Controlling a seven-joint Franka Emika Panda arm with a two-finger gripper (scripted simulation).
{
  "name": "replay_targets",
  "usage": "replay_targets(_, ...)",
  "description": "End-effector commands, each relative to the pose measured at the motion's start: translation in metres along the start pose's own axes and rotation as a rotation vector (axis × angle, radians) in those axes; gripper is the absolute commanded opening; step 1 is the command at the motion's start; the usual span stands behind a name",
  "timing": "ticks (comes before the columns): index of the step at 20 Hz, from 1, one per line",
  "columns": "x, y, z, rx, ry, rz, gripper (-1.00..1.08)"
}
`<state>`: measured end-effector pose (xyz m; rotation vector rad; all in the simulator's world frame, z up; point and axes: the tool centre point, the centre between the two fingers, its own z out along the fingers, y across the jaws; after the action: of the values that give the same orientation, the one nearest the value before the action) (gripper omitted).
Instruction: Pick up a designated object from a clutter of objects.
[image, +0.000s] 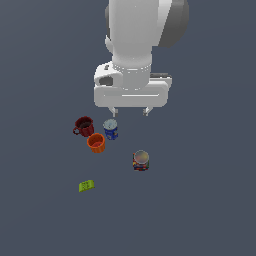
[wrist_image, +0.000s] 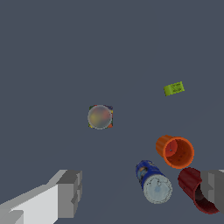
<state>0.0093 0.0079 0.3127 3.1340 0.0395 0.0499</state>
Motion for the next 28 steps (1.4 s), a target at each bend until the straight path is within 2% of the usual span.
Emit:
replay_targets(1,0.0,0.0,0.0,0.0,0.0,0.0,1.0)
replay_targets(9,-0.004,0.005,0.011,0.006,-0.026,-0.014,1.0)
replay_targets(17,-0.002,0.007,0.013,0.008,-0.027,-0.003,1.0)
replay_targets(23,0.011,0.016,0.024,0.014,-0.029,0.078,1.0)
replay_targets(28,0.029,0.03,0.04,0.021,-0.031,0.195,1.0)
